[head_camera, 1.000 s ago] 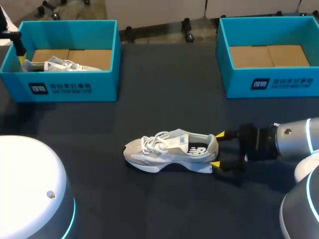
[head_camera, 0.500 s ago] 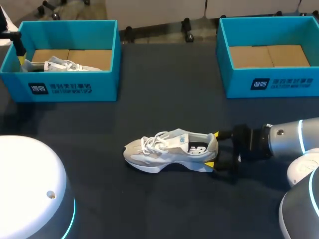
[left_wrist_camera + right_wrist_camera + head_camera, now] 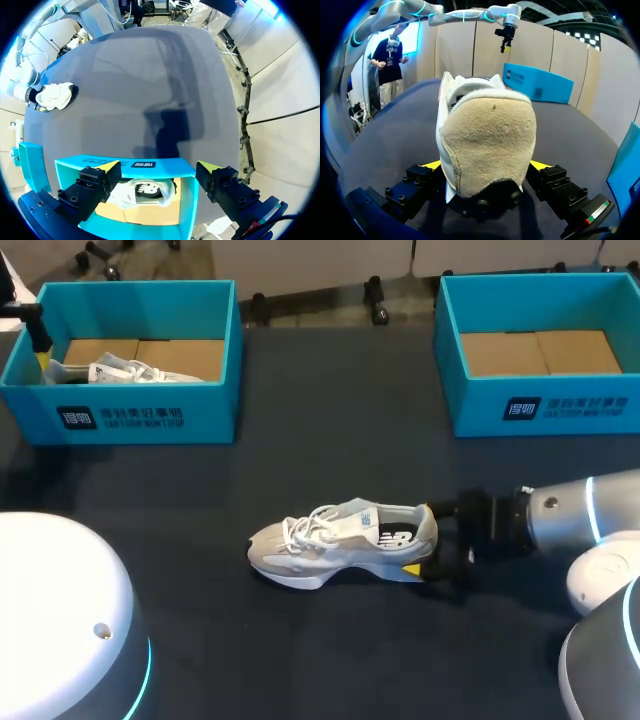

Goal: Take the shoe out of the shoebox, open the shoe tongue, remove and reinsert the insole, then place the shoe into the shoebox

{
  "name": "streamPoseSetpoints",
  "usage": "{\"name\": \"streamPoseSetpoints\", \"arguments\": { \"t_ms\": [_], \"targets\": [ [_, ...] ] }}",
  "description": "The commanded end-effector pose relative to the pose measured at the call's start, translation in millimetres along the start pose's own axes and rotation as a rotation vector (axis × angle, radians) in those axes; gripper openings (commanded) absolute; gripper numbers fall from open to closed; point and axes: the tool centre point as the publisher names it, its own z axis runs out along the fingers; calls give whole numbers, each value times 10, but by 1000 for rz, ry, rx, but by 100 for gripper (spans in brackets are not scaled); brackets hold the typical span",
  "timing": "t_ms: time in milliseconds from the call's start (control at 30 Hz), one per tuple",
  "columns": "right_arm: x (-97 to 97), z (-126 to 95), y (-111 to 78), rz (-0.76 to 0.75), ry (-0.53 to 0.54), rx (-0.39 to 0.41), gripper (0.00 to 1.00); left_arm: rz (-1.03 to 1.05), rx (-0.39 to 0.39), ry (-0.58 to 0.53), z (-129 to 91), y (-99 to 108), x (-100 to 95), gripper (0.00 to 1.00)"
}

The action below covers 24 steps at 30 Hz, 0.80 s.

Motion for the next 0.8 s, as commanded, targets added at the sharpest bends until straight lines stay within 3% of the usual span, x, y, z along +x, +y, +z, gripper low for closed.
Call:
{"name": "streamPoseSetpoints", "arguments": {
  "t_ms": [33, 67, 100, 167, 200, 233, 800],
  "targets": [
    [-30, 40, 3, -4, 13, 1, 100, 1, -3, 1, -1, -14, 3, 100],
    [-28, 45, 5, -6, 17, 2, 94, 1, -3, 1, -1, -14, 3, 100],
    [-28, 46, 6, -7, 19, 1, 53, 1, -3, 1, -1, -14, 3, 100],
    [-27, 46, 7, -7, 21, 3, 38, 1, -3, 1, -1, -14, 3, 100],
    [-27, 45, 7, -8, 23, 5, 23, 1, -3, 1, -1, -14, 3, 100],
    [-27, 41, 11, -9, 24, 7, 0, 1, -3, 1, -1, -14, 3, 100],
    [-113, -122, -64, -39, 60, 37, 0, 1, -3, 1, -1, -14, 3, 100]
  ]
}}
